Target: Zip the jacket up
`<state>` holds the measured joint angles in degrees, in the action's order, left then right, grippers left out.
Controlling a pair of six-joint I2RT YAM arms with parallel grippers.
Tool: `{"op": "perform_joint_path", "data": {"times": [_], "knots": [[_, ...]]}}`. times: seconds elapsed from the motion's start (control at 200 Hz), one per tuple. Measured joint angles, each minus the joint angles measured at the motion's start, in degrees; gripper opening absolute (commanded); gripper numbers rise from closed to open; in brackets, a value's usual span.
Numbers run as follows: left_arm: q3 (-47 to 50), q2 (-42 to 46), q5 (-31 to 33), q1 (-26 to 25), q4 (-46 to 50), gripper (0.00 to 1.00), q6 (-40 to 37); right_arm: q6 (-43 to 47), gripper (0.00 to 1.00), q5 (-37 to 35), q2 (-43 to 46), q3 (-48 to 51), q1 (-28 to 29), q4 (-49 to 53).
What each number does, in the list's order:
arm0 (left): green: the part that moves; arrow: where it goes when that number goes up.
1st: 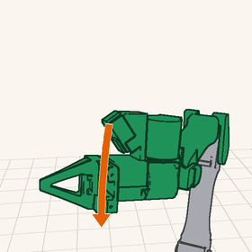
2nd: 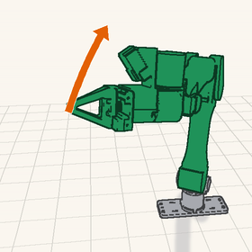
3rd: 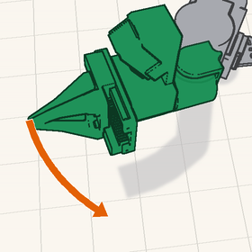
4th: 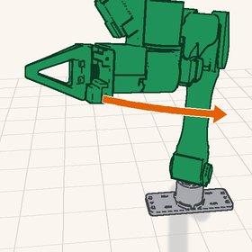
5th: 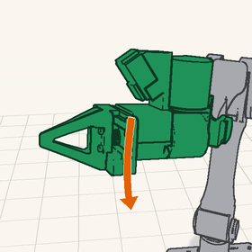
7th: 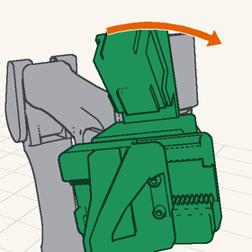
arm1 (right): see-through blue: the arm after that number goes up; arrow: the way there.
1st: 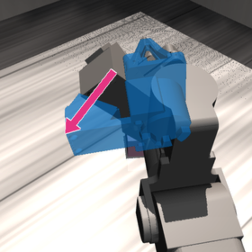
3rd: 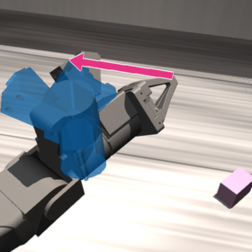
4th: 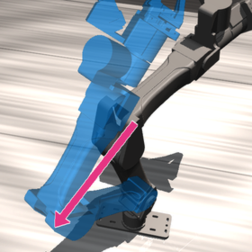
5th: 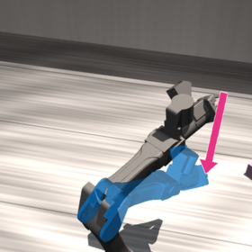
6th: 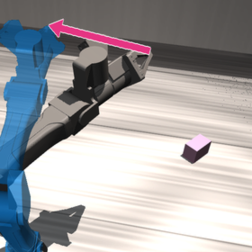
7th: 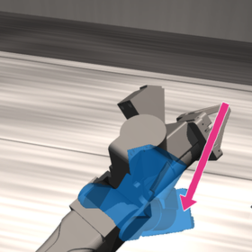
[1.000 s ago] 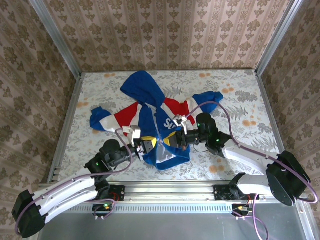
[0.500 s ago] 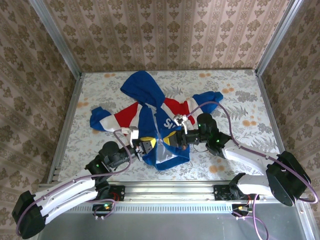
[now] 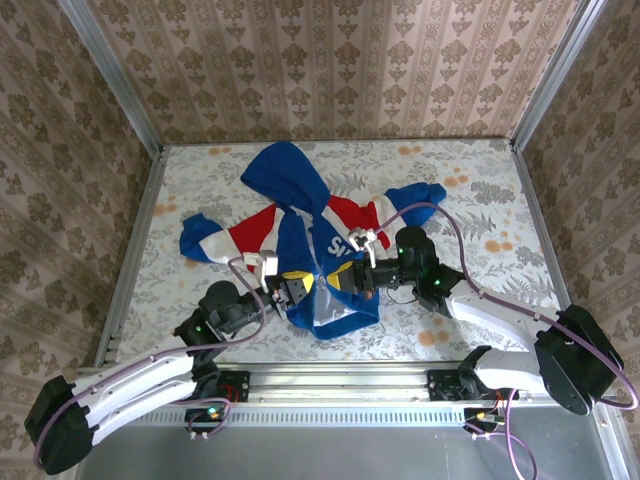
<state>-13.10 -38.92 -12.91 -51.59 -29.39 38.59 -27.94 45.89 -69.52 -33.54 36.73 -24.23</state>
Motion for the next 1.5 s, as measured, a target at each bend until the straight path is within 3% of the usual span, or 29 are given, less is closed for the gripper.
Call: {"op": "perform_joint_path", "data": {"times": [1.5], "knots": [[0.7,-1.5,-3.5,1.9,-4.2,0.00,3.5,-1.0,0.00,0.0,0.1,0.3,-0.1,-1.4]]}}
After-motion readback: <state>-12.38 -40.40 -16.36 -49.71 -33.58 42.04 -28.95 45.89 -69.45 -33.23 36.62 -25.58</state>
